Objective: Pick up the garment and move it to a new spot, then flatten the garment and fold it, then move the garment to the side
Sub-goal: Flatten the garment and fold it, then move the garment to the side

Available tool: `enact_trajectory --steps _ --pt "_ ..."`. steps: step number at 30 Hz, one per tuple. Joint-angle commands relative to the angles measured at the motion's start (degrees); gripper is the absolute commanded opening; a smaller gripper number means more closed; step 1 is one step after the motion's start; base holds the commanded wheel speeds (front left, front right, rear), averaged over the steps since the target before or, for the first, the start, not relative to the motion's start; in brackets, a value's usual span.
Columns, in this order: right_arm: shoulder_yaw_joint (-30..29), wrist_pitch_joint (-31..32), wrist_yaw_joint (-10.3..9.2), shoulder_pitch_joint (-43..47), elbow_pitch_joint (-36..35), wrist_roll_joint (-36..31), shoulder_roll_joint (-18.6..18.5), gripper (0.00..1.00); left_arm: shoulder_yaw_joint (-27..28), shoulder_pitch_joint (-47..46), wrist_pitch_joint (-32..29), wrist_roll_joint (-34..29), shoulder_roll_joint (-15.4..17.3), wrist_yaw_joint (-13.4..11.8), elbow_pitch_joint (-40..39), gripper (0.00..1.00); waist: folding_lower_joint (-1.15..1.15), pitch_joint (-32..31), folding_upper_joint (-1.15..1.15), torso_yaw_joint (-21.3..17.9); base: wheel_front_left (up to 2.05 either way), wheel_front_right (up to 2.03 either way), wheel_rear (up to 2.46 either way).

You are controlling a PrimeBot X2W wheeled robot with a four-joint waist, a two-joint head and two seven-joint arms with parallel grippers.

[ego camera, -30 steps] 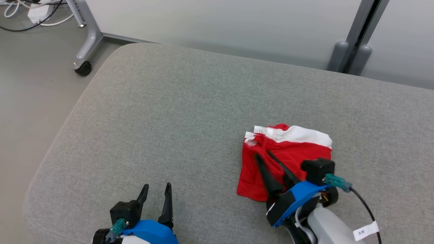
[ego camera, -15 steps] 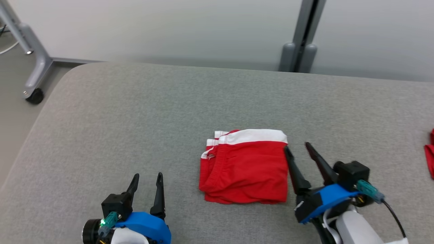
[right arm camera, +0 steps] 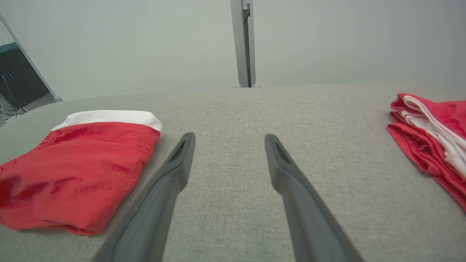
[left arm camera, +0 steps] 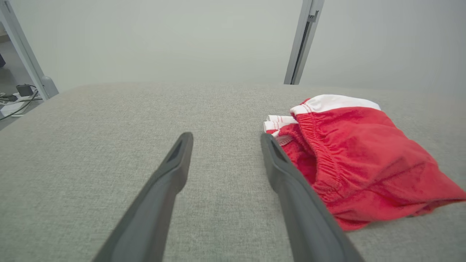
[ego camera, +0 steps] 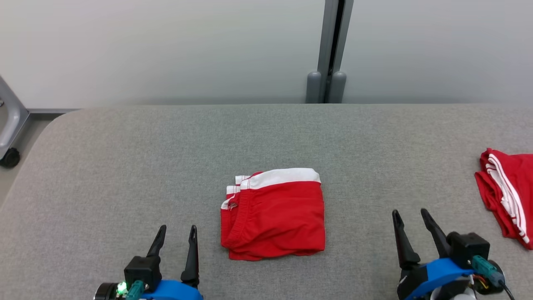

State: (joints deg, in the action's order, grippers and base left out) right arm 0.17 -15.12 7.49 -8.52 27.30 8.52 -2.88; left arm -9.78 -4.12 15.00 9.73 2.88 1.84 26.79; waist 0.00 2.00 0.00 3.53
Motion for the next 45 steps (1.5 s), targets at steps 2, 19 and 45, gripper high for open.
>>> enact_trajectory --steps 2,19,45 --pt "-0.61 0.02 0.0 1.62 0.3 -0.5 -0.07 1.0 -0.07 1.39 0.24 -0.54 0.03 0.04 -0.97 1.0 0.0 -0.9 0.0 -0.75 0.0 0.0 0.0" --pt "3.27 0.02 0.0 -0.45 1.73 2.34 -0.06 1.0 -1.86 1.12 0.24 1.22 0.02 -0.53 -2.11 1.0 0.0 1.28 0.0 0.0 0.0 0.0 0.0" --pt "13.54 0.55 -0.05 -18.53 32.41 3.39 -0.04 0.0 -5.41 -2.84 0.24 3.43 0.0 -0.73 -1.55 1.0 0.0 8.8 0.0 9.76 0.0 0.0 0.0"
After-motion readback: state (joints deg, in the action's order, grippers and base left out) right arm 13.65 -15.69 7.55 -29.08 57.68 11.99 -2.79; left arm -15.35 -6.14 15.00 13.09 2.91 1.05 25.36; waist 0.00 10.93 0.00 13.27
